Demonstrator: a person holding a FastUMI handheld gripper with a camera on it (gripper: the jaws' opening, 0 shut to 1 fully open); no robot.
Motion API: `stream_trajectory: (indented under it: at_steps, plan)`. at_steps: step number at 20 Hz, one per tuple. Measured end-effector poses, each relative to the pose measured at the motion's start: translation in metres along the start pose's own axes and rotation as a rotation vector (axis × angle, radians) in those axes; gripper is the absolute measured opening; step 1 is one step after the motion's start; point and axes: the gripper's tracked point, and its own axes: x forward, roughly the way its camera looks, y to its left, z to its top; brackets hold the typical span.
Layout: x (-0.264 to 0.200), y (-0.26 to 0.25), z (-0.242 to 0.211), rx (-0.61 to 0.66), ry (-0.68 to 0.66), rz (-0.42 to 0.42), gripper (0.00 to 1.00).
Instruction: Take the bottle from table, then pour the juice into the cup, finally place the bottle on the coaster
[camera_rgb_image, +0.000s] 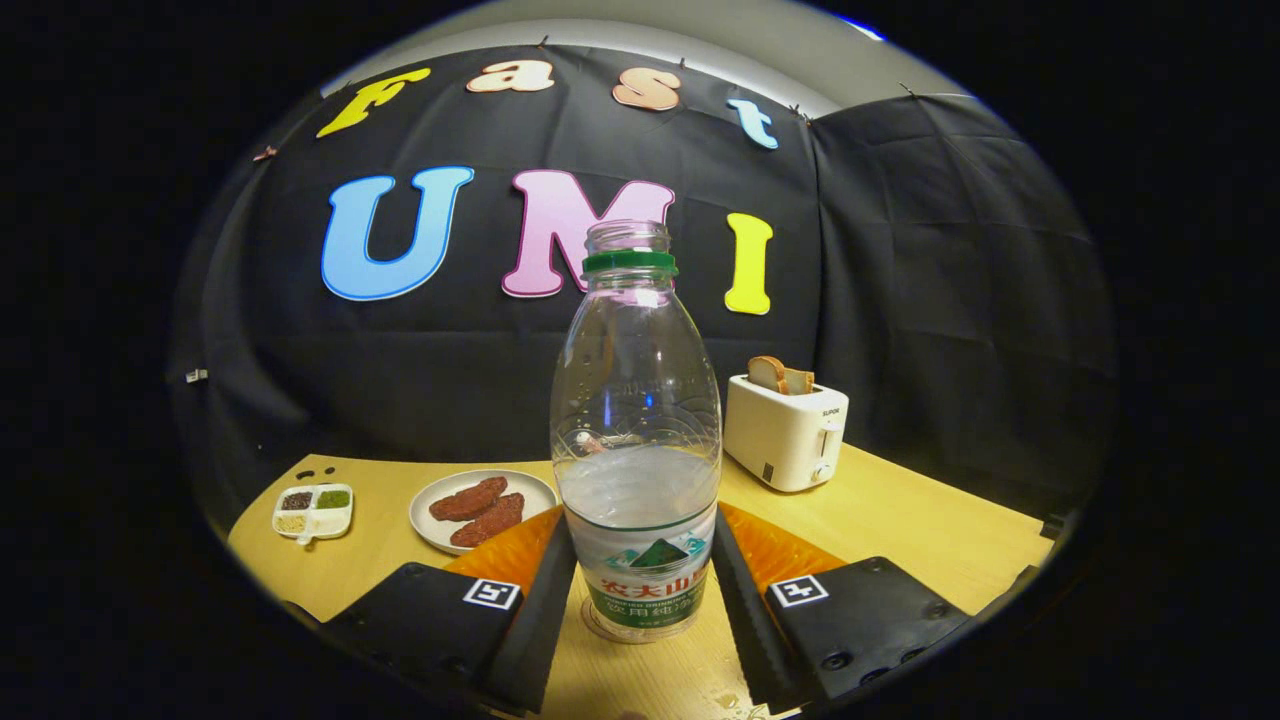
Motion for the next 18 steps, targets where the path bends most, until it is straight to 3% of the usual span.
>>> stream_trajectory:
  at_steps: [8, 18]
  plan:
    - [0.045, 0.002, -0.033, -0.016, 0.017, -0.062, 0.76]
    - [0.045, 0.007, -0.061, -0.008, 0.065, -0.094, 0.76]
